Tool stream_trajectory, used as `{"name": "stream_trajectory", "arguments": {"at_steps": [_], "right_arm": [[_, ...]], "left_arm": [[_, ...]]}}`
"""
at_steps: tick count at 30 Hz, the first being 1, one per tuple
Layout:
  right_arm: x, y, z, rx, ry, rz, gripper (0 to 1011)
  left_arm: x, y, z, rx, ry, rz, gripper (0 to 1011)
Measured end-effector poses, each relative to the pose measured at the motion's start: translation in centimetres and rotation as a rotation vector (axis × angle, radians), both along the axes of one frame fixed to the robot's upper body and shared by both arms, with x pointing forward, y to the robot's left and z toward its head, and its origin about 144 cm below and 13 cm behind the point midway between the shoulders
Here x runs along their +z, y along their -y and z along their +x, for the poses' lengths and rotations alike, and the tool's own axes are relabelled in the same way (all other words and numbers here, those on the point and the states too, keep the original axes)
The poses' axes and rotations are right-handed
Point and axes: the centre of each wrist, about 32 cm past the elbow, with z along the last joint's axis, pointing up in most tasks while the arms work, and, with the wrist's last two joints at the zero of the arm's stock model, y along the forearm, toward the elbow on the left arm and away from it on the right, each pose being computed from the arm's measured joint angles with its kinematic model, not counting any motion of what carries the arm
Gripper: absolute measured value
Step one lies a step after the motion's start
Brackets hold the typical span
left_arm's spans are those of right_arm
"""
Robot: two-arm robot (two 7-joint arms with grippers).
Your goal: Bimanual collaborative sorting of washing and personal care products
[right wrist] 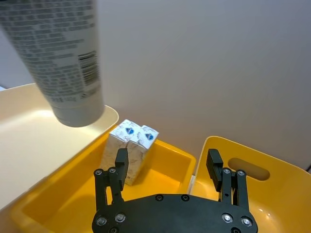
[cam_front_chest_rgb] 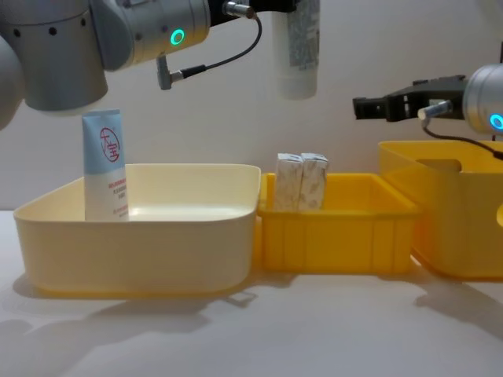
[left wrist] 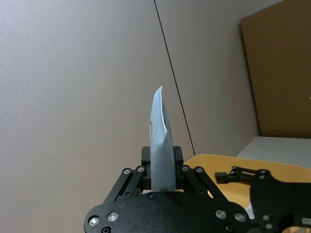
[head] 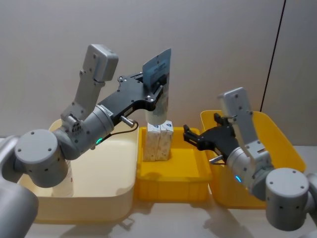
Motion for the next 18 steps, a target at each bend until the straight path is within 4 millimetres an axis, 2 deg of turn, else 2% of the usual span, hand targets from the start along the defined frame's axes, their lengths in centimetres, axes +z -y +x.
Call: {"name": "stream_trajectory", "arguments": {"at_steps": [18], "right_arm": [[0.3, -2.2, 1.2, 0.201, 0.023, -0.066, 1001]], "left_arm": [[0.1, 0.3, -0.7, -0.010, -0.007, 0.009, 241]]}}
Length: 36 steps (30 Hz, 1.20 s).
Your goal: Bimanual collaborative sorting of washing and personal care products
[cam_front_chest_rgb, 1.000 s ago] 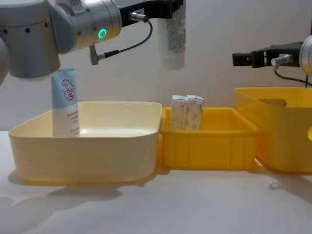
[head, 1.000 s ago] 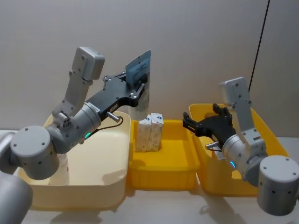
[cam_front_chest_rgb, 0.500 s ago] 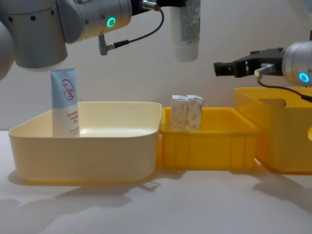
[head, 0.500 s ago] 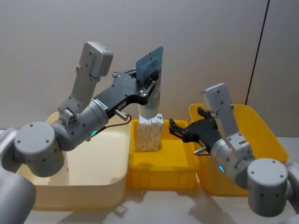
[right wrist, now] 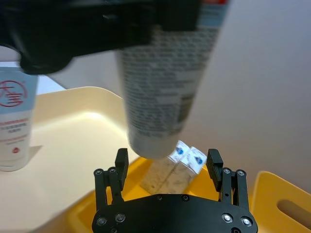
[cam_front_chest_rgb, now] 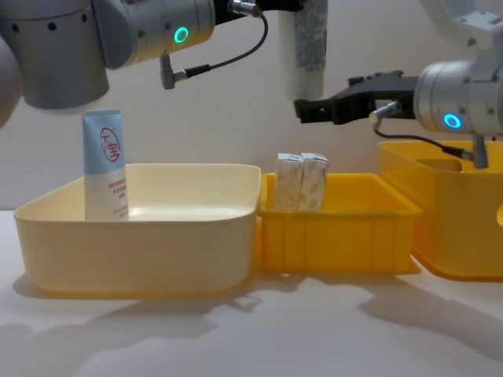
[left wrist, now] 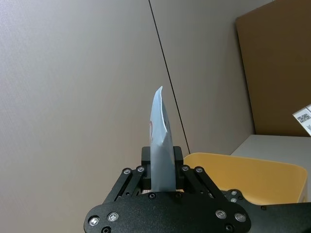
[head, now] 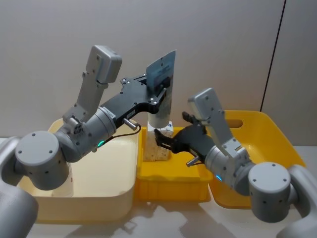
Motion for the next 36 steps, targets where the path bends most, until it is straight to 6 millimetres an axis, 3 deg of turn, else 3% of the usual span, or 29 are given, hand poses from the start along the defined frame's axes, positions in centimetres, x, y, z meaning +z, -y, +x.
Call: {"name": "stream_trajectory", "arguments": {"at_steps": [12, 32, 36], "right_arm": [[1.6, -1.0, 0.8, 0.142, 0.011, -0.019, 1001], [3.2, -1.7, 1.1, 0.169, 0.028, 0.006, 1001], [3.3, -1.8, 1.2, 0.172, 0.025, 0.011, 935]], "left_arm": [[-0.1, 0.0, -0.1, 0.001, -0.008, 0.002, 240], [-0.4, -0.3, -0.2, 0.014, -0.019, 0.006, 240], [-0.4, -0.3, -0.2, 0.016, -0.019, 0.006, 239]]}}
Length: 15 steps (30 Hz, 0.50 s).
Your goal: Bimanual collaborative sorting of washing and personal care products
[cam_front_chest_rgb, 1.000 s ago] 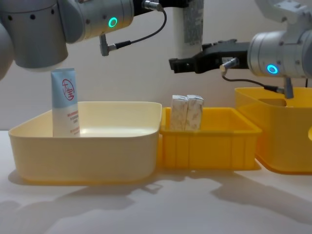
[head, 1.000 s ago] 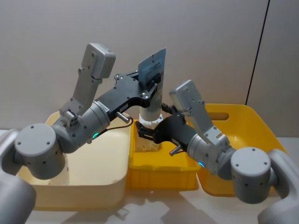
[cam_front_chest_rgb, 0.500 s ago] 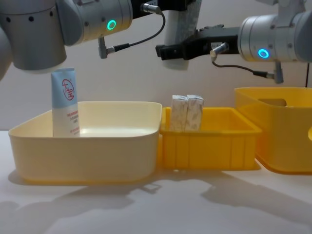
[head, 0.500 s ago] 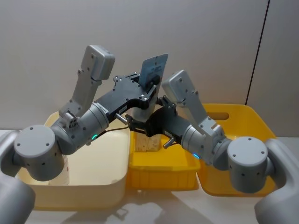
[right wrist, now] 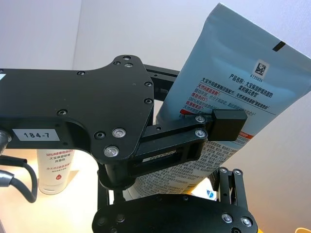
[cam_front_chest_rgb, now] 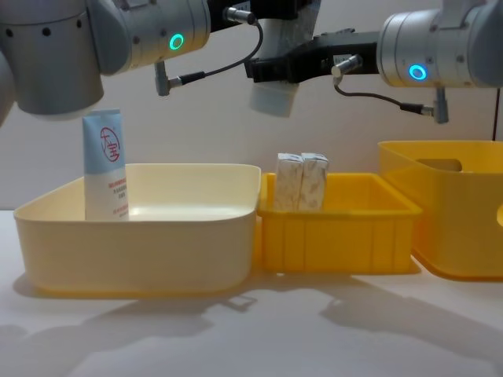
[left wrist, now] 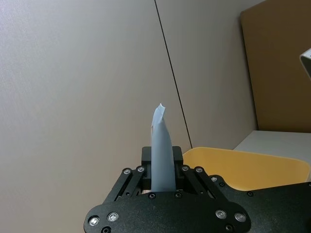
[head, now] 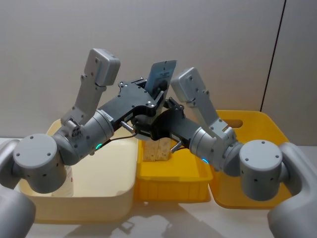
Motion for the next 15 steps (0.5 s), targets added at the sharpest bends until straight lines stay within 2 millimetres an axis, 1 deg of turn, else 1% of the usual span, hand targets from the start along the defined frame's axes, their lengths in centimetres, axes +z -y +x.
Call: {"name": "stream_trajectory", "arguments": {"at_steps": [5, 15], "right_arm": [[0.10, -0.05, 0.04, 0.003, -0.004, 0.003, 890], [0.22, -0.13, 0.10, 0.006, -0.008, 0.008, 833]], "left_arm": [[-0.02, -0.04, -0.03, 0.002, 0.000, 0.000, 240], [-0.03, -0.10, -0.04, 0.005, 0.001, 0.001, 240]]}}
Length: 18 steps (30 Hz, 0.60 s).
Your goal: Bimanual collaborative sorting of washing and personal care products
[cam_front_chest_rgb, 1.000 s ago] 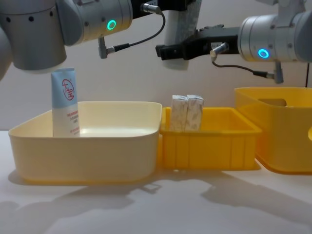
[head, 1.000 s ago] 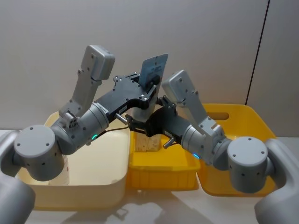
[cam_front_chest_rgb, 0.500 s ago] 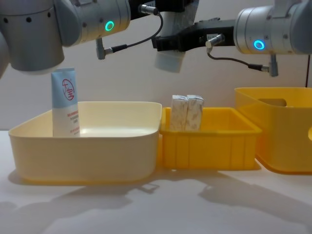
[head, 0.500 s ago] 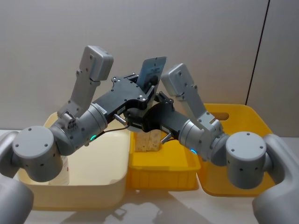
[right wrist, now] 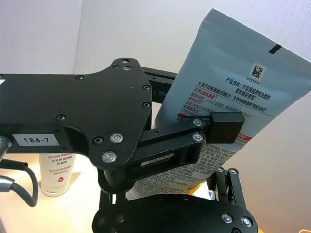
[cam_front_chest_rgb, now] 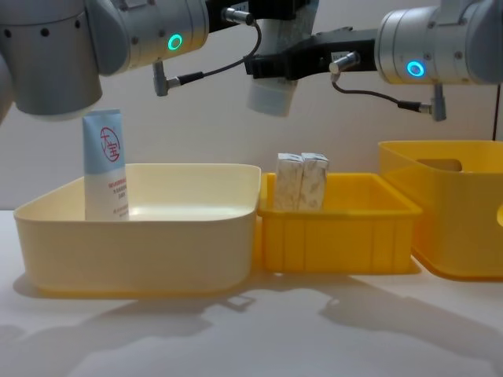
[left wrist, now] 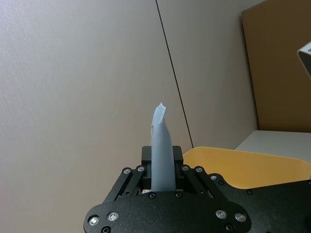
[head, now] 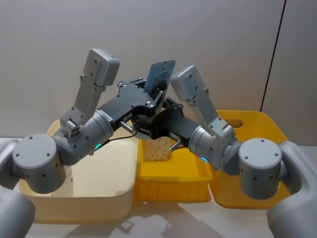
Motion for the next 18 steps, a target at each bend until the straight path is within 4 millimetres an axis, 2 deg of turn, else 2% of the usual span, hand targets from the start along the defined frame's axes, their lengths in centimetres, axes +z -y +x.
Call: {"name": "stream_trajectory", "arguments": {"at_steps": [18], "right_arm": [[0.08, -0.05, 0.03, 0.002, -0.003, 0.003, 731]], "left_arm": [[-0.04, -0.01, -0.02, 0.001, -0.001, 0.001, 240]]}}
